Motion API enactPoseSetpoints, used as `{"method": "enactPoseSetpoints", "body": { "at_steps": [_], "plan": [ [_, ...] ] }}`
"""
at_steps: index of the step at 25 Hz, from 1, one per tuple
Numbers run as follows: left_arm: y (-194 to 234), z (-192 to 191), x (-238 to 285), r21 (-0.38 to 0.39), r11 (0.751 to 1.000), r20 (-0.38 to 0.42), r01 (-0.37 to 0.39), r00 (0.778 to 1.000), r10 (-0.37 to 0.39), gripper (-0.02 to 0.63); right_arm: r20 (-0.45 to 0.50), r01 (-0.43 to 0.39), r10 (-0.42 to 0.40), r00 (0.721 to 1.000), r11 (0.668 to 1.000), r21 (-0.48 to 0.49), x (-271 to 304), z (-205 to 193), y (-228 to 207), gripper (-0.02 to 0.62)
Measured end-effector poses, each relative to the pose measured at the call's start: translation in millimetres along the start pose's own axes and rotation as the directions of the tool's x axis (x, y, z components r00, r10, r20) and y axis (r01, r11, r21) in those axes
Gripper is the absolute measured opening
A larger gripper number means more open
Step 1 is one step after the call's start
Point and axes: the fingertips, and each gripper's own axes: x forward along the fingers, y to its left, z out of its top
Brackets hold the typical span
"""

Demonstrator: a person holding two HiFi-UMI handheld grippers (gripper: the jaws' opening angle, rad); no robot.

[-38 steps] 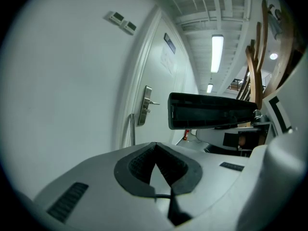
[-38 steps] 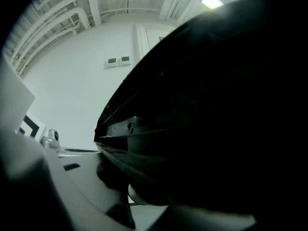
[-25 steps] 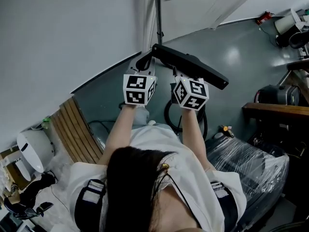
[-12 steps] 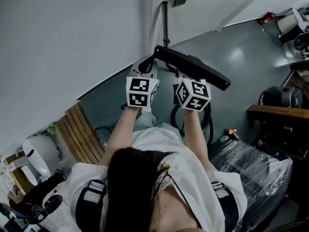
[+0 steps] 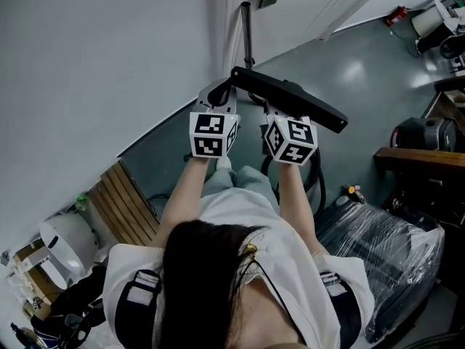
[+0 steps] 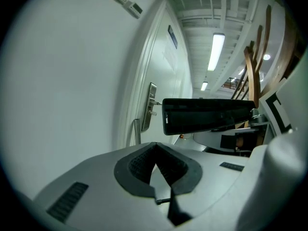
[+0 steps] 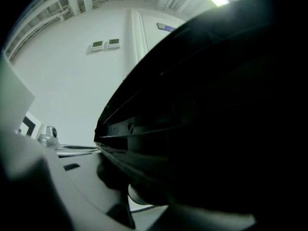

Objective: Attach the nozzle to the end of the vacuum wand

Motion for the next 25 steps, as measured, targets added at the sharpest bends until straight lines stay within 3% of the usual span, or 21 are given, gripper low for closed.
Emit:
{"method": "enactPoseSetpoints", "body": {
  "at_steps": [17, 25],
  "plan": [
    [8, 13, 26, -0.008, 1.000, 0.009, 0.028, 1.000, -0.028, -0.006, 0.063, 0.033, -0.034, 0.997, 0.999, 0.018, 17, 28, -13, 0.189],
    [2, 7, 52, -0.028, 0.999, -0.015, 0.017, 1.000, -0.018, -0.006, 0.065, 0.024, -0.028, 0.997, 0.998, 0.058, 32, 37, -42, 0.189]
  ]
}}
